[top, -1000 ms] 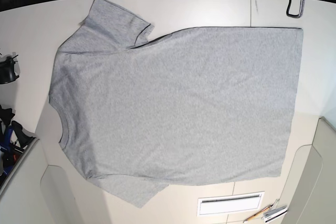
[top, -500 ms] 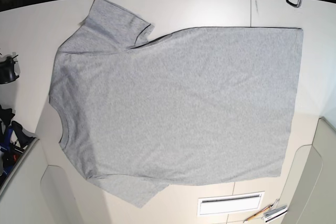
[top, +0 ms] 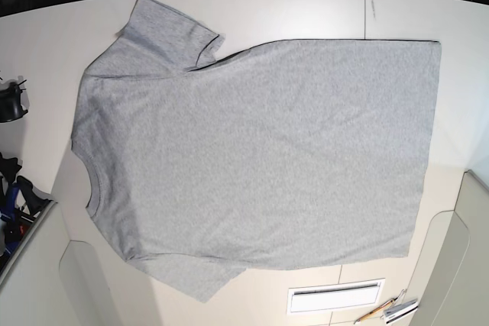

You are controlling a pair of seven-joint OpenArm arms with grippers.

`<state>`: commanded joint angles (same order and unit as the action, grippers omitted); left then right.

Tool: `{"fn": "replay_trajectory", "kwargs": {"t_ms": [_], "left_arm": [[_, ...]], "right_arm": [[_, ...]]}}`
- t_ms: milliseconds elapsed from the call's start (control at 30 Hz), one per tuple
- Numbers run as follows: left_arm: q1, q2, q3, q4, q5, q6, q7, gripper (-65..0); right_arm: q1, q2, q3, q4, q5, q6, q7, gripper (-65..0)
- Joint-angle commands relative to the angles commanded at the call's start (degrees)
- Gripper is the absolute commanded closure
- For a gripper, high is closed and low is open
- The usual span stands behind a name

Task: Fold the T-shirt properly

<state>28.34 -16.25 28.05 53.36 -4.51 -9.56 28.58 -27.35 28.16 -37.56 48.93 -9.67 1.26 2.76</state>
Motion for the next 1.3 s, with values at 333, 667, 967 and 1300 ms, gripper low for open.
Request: {"fn": "replay_trajectory", "kwargs": {"t_ms": [333, 667, 967, 1300], "left_arm": [[12.2, -3.0, -7.2, 14.2, 0.0, 1.6, 0.2, -11.2], [25.5, -3.0, -19.1, 28.0, 0.0, -0.5, 0.3, -11.2], [32.9, -3.0, -24.0, 42.3, 0.0, -0.5, 2.0, -11.2], [34.7, -3.0, -33.8, 52.9, -2.7, -0.5, 4.1, -11.2]], "right_arm": [[-7.6, 7.0, 0.0, 10.3, -0.2, -0.02, -0.2, -20.6], [-13.9, 12.3, 0.0, 21.4, -3.0, -4.13, -3.6, -20.6], [-18.2, 16.7, 0.1, 33.4, -3.5, -9.68, -8.9, -20.7], [-18.3, 18.6, 0.1, 41.8, -1.7, -10.38, -13.4, -22.5]]}}
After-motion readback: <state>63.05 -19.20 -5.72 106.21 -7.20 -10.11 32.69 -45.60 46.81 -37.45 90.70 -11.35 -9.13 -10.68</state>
